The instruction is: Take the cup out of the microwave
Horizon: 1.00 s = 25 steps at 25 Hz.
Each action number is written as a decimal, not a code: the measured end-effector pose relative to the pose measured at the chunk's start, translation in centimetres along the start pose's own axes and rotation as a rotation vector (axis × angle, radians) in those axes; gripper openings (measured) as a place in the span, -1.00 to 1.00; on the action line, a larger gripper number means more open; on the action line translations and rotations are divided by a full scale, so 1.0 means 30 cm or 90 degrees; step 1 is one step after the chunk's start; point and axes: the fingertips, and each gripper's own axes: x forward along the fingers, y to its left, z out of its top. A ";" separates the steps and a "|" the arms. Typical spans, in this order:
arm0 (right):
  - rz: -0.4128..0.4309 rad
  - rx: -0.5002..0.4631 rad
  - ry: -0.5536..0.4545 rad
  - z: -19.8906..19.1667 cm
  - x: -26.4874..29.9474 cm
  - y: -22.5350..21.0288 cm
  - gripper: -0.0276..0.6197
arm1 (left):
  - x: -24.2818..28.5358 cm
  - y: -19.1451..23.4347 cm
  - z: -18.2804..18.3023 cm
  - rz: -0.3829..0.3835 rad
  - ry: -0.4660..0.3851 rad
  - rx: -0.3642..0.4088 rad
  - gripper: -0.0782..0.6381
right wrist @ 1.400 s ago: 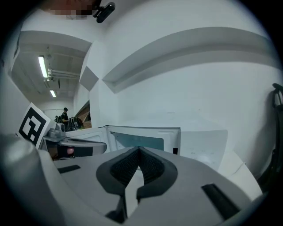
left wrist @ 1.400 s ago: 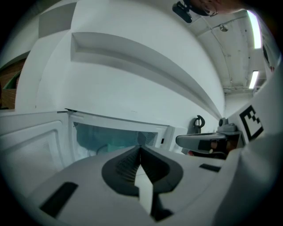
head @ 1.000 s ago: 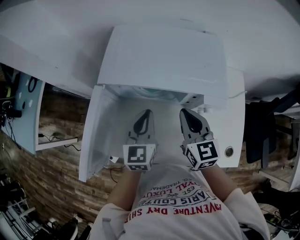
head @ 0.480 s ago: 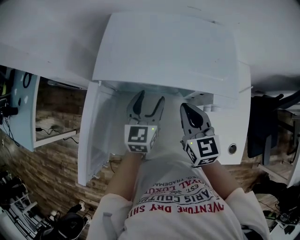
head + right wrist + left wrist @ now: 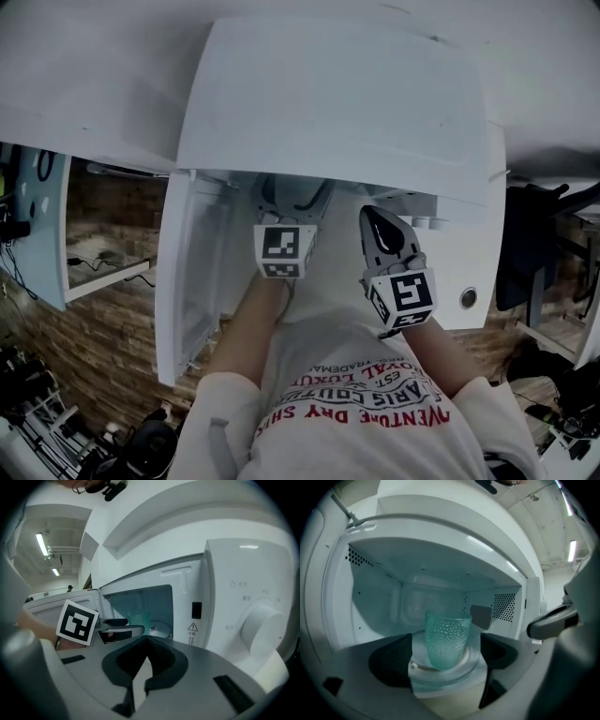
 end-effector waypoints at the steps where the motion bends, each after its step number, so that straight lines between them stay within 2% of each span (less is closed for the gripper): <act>1: -0.001 -0.001 0.004 -0.008 0.005 0.001 -0.90 | 0.011 -0.001 -0.004 -0.004 0.004 0.005 0.42; 7: -0.004 -0.005 0.023 -0.050 0.013 0.003 -0.90 | 0.077 0.005 -0.014 -0.002 0.013 0.023 0.43; 17: -0.039 0.002 0.023 -0.060 0.004 -0.044 -0.90 | 0.128 0.019 -0.023 0.033 0.041 0.066 0.41; 20: -0.041 -0.001 0.020 -0.054 -0.005 -0.044 -0.90 | 0.124 0.024 -0.030 0.046 0.049 0.076 0.23; 25: -0.044 0.001 0.024 -0.064 -0.017 -0.049 -0.90 | 0.126 0.024 -0.032 0.042 0.052 0.077 0.22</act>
